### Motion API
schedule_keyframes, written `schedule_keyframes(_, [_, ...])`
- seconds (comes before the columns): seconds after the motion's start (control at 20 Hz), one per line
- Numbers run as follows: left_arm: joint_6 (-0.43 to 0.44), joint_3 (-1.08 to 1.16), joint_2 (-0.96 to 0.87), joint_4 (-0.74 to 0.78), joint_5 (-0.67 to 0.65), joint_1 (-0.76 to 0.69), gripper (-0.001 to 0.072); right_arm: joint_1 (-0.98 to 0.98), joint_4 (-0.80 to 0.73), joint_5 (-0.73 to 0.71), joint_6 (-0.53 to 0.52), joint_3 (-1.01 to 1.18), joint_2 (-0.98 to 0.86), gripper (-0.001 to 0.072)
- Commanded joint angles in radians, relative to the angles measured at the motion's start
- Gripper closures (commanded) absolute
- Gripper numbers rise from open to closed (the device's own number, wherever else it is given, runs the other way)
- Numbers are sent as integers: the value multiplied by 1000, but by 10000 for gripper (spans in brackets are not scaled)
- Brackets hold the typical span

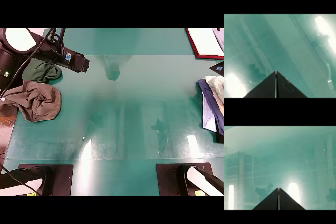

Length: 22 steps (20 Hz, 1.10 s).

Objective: Fold the shirts.

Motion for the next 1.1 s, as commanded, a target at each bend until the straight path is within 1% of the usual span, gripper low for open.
schedule_keyframes(0.0, [0, 0, 0, 0, 0, -1, 677, 1, 0, 1, 0, 0, 1, 696])
schedule_keyframes(0.6, [-4, 0, 0, -2, 3, -1, 677, 1, 0, 2, 0, 0, 1, 696])
schedule_keyframes(0.7, [-10, 0, 0, -7, 91, -1, 677, 1, 0, 1, 0, 0, 1, 696])
schedule_keyframes(0.8, [-7, 0, 0, -3, 137, -1, 676, 1, 0, 0, 0, 0, 1, 696])
schedule_keyframes(0.85, [-6, 0, 0, 19, 146, -1, 676, 1, 0, 1, 0, 0, 1, 696])
schedule_keyframes(0.9, [-2, 0, 0, 82, 151, -1, 675, 1, 0, 4, 0, 0, 1, 696])
schedule_keyframes(0.95, [-34, 0, -4, 195, 173, 0, 584, 1, 0, 4, 0, 0, 1, 696])
schedule_keyframes(1.0, [-128, 0, -13, 330, 191, 5, 241, 1, 0, 8, 0, 0, 1, 696])
schedule_keyframes(1.05, [-244, 0, -28, 464, 200, 27, 57, 1, 0, 11, 0, 0, 1, 696])
